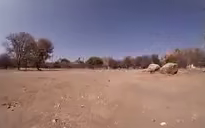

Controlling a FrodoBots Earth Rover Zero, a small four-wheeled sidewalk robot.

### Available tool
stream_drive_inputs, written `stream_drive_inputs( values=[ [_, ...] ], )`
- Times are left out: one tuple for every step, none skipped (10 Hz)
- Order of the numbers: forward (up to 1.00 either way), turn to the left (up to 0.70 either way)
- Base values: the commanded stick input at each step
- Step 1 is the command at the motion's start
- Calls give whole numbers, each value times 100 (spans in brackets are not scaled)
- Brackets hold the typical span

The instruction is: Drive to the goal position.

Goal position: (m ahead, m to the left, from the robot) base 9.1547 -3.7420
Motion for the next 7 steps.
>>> stream_drive_inputs(
  values=[
    [50, 0],
    [50, 0],
    [50, 0],
    [50, 0],
    [50, 0],
    [50, 0],
    [50, 0]
  ],
)
